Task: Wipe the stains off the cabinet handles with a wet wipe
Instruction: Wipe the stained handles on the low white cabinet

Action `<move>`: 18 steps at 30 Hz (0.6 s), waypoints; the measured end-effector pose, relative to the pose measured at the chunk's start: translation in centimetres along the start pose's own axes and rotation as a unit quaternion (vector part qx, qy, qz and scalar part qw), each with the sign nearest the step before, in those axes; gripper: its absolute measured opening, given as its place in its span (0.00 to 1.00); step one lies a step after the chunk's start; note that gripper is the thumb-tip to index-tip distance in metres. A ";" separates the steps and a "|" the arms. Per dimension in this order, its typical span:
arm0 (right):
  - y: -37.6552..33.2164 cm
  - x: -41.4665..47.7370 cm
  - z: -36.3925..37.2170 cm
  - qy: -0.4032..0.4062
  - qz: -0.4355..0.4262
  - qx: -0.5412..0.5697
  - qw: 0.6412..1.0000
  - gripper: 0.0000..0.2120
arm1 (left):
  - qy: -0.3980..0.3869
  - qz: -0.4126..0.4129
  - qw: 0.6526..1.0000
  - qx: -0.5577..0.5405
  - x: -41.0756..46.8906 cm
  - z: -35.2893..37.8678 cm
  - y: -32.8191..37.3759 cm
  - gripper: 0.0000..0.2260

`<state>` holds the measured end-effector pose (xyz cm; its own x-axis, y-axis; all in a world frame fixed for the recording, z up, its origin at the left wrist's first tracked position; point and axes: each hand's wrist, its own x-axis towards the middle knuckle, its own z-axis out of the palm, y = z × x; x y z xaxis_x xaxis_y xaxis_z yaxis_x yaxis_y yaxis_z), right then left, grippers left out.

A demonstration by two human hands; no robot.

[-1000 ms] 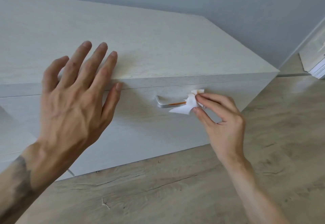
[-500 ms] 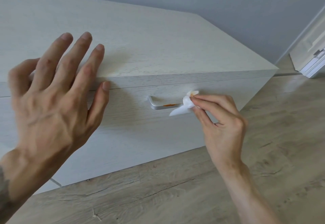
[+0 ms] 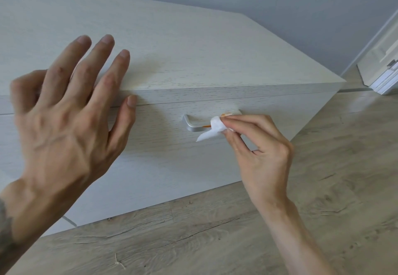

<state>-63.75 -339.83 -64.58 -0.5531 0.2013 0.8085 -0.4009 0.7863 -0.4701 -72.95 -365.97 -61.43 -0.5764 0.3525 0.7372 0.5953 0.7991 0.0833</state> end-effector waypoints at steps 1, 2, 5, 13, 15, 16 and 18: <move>0.0 0.1 -0.2 0.000 0.006 0.005 1.000 0.09 | 0.001 0.000 1.000 -0.003 0.0 0.1 0.0 0.24; -0.1 0.0 -0.2 0.001 0.010 0.008 1.000 0.09 | 0.003 0.000 1.000 -0.005 0.0 0.1 -0.1 0.24; -0.8 -0.3 0.5 -0.004 0.007 0.014 1.000 0.10 | 0.000 -0.003 1.000 -0.019 0.1 0.5 -0.2 0.24; -0.8 -0.9 -0.7 0.105 0.055 0.094 0.988 0.10 | -0.001 0.006 1.000 -0.024 0.0 0.8 -0.5 0.25; -1.6 -1.1 -0.5 0.079 0.029 0.081 0.993 0.10 | -0.004 0.008 1.000 -0.015 0.0 0.7 -0.5 0.25; -1.9 -1.1 -0.1 0.060 0.020 0.078 0.995 0.09 | -0.006 0.014 1.000 -0.007 -0.1 0.7 -0.5 0.25; -2.3 -1.2 1.1 0.031 0.017 0.077 0.996 0.09 | -0.007 0.020 1.000 -0.001 -0.2 0.7 -0.6 0.25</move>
<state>-62.97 -342.52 -64.81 -0.5237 0.2654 0.8095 -0.4934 0.6801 -0.5422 -73.64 -366.19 -62.10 -0.5605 0.3909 0.7301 0.6187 0.7837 0.0553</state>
